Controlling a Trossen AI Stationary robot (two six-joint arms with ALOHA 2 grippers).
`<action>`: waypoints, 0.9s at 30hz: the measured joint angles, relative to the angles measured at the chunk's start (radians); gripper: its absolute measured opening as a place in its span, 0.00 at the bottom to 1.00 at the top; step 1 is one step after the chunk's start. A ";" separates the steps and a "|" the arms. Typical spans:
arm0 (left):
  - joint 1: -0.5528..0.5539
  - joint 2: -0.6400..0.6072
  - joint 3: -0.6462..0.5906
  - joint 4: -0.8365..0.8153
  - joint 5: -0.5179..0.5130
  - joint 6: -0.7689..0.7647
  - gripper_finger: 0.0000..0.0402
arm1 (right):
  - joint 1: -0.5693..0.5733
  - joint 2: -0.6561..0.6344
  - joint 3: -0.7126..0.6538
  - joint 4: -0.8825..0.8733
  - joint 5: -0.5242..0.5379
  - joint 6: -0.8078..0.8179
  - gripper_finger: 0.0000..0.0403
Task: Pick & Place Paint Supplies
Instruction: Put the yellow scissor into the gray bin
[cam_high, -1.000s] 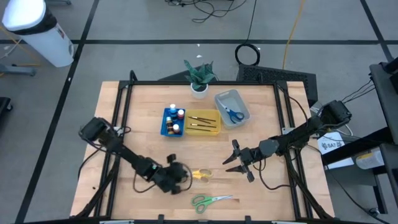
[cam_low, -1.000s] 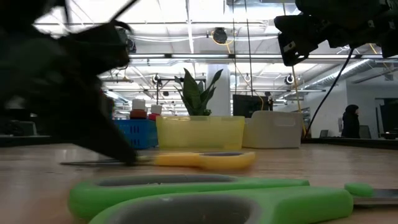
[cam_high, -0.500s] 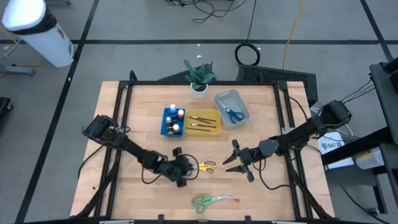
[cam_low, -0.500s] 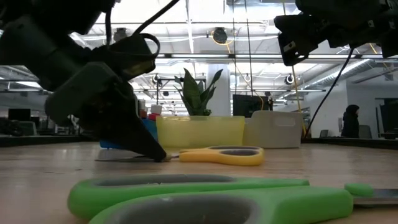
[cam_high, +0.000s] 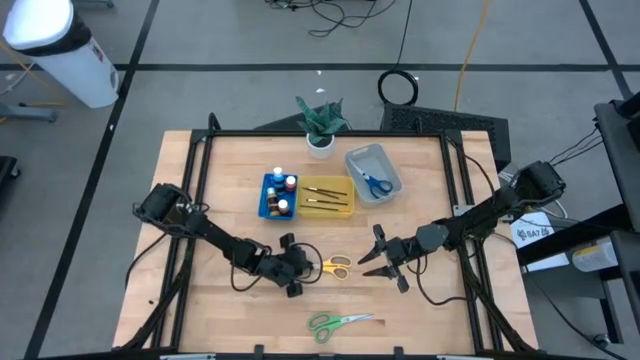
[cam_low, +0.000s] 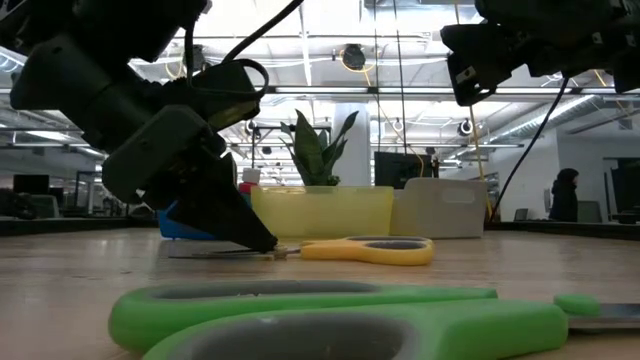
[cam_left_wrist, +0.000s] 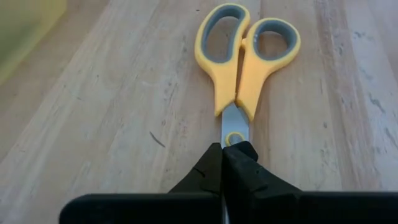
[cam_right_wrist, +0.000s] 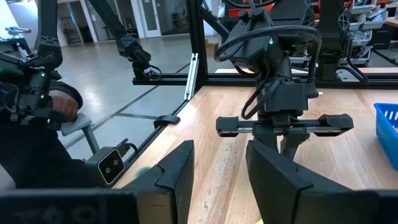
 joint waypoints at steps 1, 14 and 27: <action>0.000 0.000 0.000 -0.002 0.000 0.003 0.02 | 0.002 0.000 0.000 0.000 0.000 0.000 0.33; 0.033 0.018 0.004 -0.117 -0.014 -0.045 0.01 | 0.013 0.000 0.001 -0.082 0.130 0.025 0.33; 0.057 0.020 0.003 -0.117 0.035 -0.053 0.01 | 0.034 0.268 0.334 -0.693 0.309 -0.008 0.33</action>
